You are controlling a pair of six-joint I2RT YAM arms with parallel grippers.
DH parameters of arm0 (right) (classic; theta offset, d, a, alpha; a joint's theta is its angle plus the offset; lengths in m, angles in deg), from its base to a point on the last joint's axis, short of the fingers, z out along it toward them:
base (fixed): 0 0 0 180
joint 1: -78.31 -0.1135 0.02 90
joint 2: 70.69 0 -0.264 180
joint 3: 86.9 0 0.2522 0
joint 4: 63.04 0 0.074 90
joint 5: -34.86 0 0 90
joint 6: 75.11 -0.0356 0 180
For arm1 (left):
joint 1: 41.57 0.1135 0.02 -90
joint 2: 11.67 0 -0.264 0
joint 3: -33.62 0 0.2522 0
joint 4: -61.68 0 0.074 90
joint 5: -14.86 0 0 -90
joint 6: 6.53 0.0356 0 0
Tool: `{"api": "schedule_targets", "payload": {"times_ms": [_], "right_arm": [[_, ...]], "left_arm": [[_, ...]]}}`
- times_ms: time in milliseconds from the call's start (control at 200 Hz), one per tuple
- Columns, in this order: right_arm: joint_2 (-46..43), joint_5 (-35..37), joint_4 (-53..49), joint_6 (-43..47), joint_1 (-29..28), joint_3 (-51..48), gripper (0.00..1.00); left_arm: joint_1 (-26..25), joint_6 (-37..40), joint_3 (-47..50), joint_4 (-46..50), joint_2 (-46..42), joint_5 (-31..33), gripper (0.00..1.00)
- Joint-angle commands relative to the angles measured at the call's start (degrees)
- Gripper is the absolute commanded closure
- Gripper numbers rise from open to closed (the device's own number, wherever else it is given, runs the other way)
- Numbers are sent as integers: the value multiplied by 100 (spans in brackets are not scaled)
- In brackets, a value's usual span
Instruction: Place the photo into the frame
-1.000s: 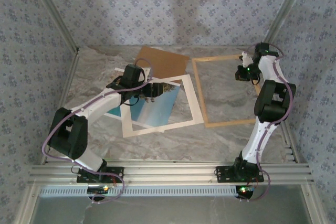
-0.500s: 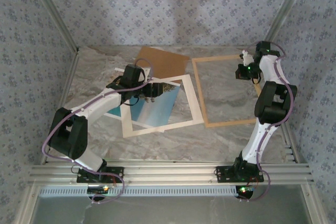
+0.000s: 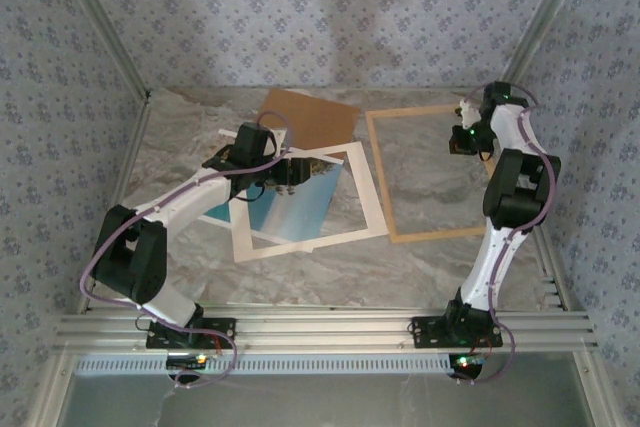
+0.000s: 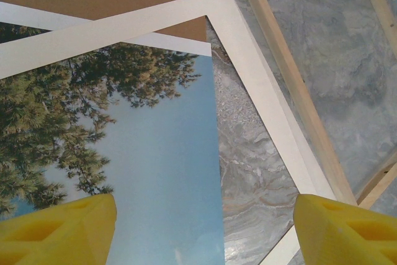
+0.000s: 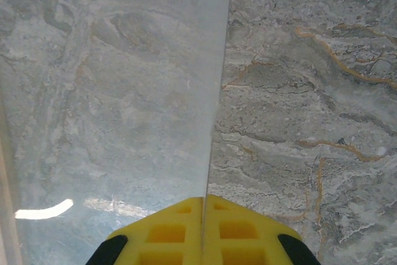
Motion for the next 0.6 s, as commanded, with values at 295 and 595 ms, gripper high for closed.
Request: {"api": "schedule_targets", "payload": {"times_ms": [295,595], "right_arm": [[196,213,-229,140,-54,308,100],[223,383,-322,157,-75,317,100]], "left_arm": [[-37,-23,-64,-24,-109,-84,25],[-36,-35,5,-60,-184,-78,25]]}}
